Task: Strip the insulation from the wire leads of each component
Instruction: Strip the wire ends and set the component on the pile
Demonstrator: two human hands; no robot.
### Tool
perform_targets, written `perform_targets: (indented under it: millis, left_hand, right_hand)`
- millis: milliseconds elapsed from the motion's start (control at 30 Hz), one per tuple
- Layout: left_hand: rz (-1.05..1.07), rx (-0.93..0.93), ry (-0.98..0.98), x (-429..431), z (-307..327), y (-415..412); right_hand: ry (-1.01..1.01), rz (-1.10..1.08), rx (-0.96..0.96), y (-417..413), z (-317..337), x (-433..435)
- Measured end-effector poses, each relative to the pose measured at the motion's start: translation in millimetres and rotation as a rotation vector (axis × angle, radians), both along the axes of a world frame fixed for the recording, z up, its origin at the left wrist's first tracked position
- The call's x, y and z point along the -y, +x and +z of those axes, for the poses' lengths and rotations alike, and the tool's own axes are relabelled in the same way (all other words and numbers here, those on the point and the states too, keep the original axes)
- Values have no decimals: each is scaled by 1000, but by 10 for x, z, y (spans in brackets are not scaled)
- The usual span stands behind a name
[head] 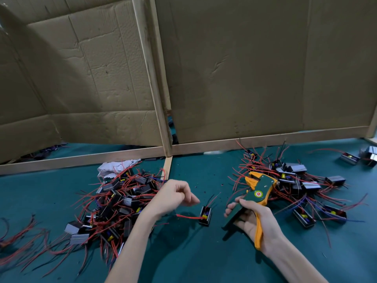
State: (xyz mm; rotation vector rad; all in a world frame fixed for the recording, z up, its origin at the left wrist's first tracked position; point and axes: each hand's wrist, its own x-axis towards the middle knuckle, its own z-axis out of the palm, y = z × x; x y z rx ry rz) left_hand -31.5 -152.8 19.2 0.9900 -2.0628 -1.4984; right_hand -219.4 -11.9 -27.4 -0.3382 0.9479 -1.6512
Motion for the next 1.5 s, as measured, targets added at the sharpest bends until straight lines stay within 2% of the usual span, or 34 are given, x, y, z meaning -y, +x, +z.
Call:
perform_targets:
  millis: [67, 167, 233, 433, 600, 833, 1067, 1500]
  left_hand:
    - [74, 23, -42, 17, -34, -91]
    - [-12, 221, -217, -28, -190, -265]
    - [-41, 273, -287, -78, -295, -373]
    - [31, 109, -263, -116, -431, -444]
    - [68, -145, -53, -77, -342, -362]
    - [83, -371, 53, -90, -120, -296]
    - [72, -408, 59, -147, -17, -310]
    - [49, -300, 17, -216, 22, -337]
  right_hand:
    - [4, 6, -9, -1, -3, -4]
    - [17, 23, -28, 7, -2, -5]
    - [26, 33, -38, 13, -2, -8]
    - [33, 99, -99, 19, 38, -17]
    - [47, 235, -128, 0, 72, -61]
    - [19, 366, -97, 24, 108, -95]
    - [-42, 456, -143, 27, 119, -134]
    - [-52, 543, -272, 7, 115, -151]
